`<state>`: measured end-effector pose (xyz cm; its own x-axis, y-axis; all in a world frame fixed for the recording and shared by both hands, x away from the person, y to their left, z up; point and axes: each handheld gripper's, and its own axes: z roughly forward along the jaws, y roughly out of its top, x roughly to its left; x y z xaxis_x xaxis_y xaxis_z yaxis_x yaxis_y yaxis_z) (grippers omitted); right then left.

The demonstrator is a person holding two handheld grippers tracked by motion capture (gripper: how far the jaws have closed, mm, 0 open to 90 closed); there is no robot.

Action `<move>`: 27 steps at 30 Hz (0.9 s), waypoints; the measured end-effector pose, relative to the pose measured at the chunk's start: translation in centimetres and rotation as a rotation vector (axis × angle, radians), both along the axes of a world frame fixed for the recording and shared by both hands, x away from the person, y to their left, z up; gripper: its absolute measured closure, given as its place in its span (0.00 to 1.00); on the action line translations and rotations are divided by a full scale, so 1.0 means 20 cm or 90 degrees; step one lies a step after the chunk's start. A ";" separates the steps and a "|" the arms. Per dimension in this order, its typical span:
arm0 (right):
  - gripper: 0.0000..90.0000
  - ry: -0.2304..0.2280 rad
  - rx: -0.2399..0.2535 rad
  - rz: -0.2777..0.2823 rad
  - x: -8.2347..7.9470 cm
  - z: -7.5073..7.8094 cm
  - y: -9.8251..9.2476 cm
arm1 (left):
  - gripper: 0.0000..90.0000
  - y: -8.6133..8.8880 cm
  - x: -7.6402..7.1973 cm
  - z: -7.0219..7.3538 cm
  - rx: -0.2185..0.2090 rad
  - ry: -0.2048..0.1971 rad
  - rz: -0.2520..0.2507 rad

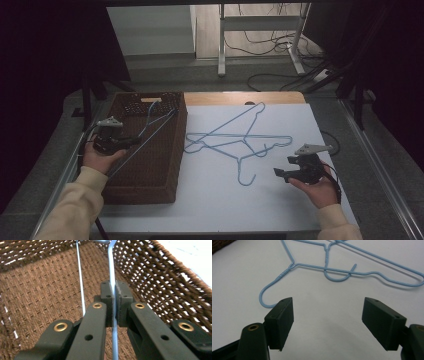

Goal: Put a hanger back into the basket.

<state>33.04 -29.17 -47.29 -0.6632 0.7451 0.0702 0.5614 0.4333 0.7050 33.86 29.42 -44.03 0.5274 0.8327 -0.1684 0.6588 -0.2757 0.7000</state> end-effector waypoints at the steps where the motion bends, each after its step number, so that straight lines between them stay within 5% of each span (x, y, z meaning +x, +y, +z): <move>1: 0.28 0.000 0.000 0.000 0.00 0.00 0.00 | 0.96 0.01 0.00 -0.01 0.000 0.002 0.002; 8: 0.28 0.000 -0.003 0.004 0.00 0.00 0.00 | 0.95 0.05 0.02 -0.05 0.003 0.027 0.026; 12: 0.28 0.000 -0.004 0.004 0.00 0.00 0.01 | 0.94 0.10 0.04 -0.08 0.042 0.058 0.089; 15: 0.28 0.001 -0.004 0.005 0.00 0.00 0.01 | 0.79 0.13 0.04 -0.09 0.059 0.059 0.123; 17: 0.28 0.001 -0.004 0.005 0.00 0.00 0.01 | 0.66 0.13 0.03 -0.07 0.074 0.040 0.143; 21: 0.28 0.001 -0.005 0.005 0.00 -0.01 0.01 | 0.44 0.11 -0.02 0.00 0.055 0.002 0.141; 27: 0.28 0.001 -0.007 0.007 0.00 -0.01 0.01 | 0.31 -0.01 -0.17 0.16 0.004 -0.050 0.066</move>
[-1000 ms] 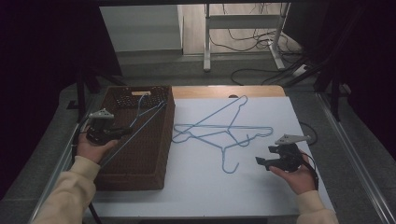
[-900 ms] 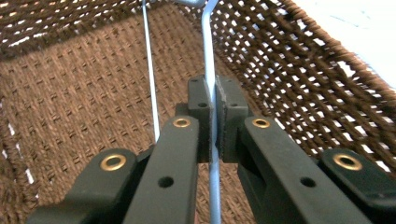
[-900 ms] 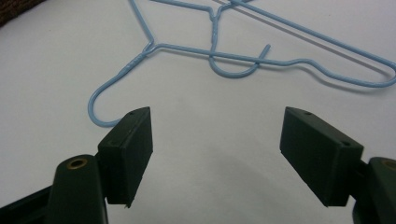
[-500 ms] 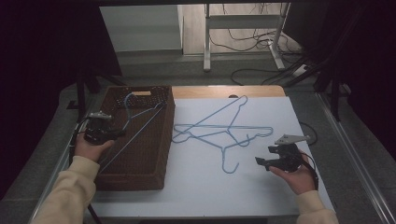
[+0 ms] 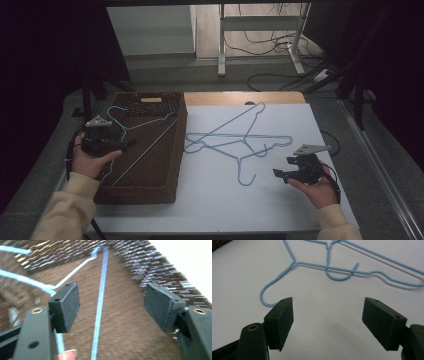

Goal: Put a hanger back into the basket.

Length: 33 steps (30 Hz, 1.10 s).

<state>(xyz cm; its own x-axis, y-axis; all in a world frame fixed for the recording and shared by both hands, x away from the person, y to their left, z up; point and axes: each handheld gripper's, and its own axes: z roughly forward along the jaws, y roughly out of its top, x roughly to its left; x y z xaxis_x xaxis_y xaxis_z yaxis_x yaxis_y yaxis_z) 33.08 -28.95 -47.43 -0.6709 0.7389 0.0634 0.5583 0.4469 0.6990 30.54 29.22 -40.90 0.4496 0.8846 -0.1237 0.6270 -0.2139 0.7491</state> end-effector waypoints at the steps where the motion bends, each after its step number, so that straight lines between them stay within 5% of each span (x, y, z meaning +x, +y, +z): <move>1: 0.28 0.000 0.001 0.000 0.00 0.00 0.00 | 0.30 -0.02 -0.02 0.01 -0.008 -0.006 -0.011; 6: 0.27 0.002 0.003 0.000 0.00 0.00 -0.01 | 0.27 -0.17 -0.12 0.01 -0.060 -0.029 -0.088; 14: 0.27 -0.001 -0.002 0.008 -0.02 0.01 0.02 | 0.26 -0.36 -0.22 -0.04 -0.063 -0.042 -0.169; 23: 0.26 -0.018 0.006 0.040 -0.07 0.06 0.09 | 0.25 -0.43 -0.23 -0.07 -0.057 -0.049 -0.181; 33: 0.26 -0.024 0.008 0.050 -0.09 0.07 0.10 | 0.25 -0.41 -0.24 -0.08 -0.058 -0.045 -0.165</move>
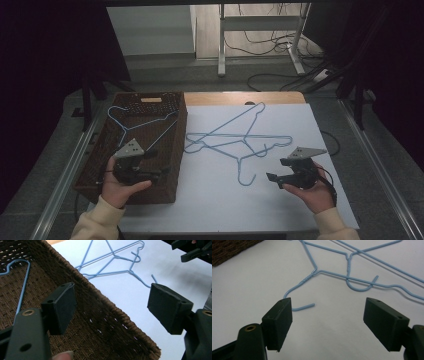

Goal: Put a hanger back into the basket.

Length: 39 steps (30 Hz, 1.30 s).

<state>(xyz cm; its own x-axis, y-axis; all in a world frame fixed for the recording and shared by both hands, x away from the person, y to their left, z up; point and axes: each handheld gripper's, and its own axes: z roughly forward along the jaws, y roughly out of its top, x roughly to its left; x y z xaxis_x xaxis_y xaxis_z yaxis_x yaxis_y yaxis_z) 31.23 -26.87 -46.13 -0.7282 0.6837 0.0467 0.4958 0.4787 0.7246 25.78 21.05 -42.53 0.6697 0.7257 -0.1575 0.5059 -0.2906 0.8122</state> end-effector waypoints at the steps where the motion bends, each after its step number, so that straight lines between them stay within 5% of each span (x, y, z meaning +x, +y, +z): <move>1: 0.26 -0.003 0.001 0.001 0.00 0.00 0.00 | 0.25 0.00 0.00 0.00 0.000 -0.001 0.001; 22: 0.28 0.002 -0.037 -0.018 0.02 0.09 0.11 | 0.25 -0.03 0.01 -0.02 0.024 0.007 -0.012; 39: 0.47 0.057 -0.095 -0.004 0.18 0.04 0.36 | 0.25 -0.03 0.00 -0.02 0.025 0.005 -0.010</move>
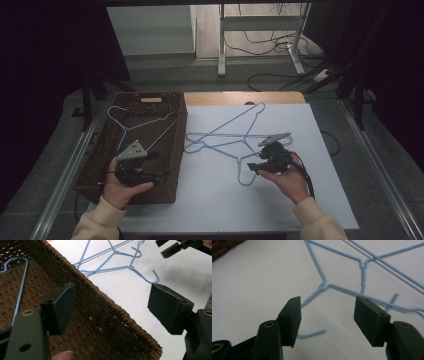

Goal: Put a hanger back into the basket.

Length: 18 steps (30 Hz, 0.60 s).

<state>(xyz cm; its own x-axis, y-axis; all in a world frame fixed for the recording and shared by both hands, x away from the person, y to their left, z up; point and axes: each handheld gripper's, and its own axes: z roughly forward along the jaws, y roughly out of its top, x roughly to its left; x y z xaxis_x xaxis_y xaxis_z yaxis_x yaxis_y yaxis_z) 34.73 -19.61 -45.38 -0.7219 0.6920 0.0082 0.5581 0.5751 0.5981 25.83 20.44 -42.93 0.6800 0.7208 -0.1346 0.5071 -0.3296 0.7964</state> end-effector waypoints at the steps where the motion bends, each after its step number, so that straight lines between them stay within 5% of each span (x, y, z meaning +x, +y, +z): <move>1: 0.50 0.002 -0.006 0.003 0.01 -0.01 0.02 | 0.25 0.00 0.00 0.00 0.000 0.000 0.000; 12: 0.94 0.031 -0.022 0.020 0.21 -0.08 0.22 | 0.25 0.00 0.00 0.00 0.002 0.001 -0.003; 18: 1.00 0.041 -0.025 0.005 0.34 -0.15 0.31 | 0.25 0.00 0.00 0.00 0.001 0.000 -0.002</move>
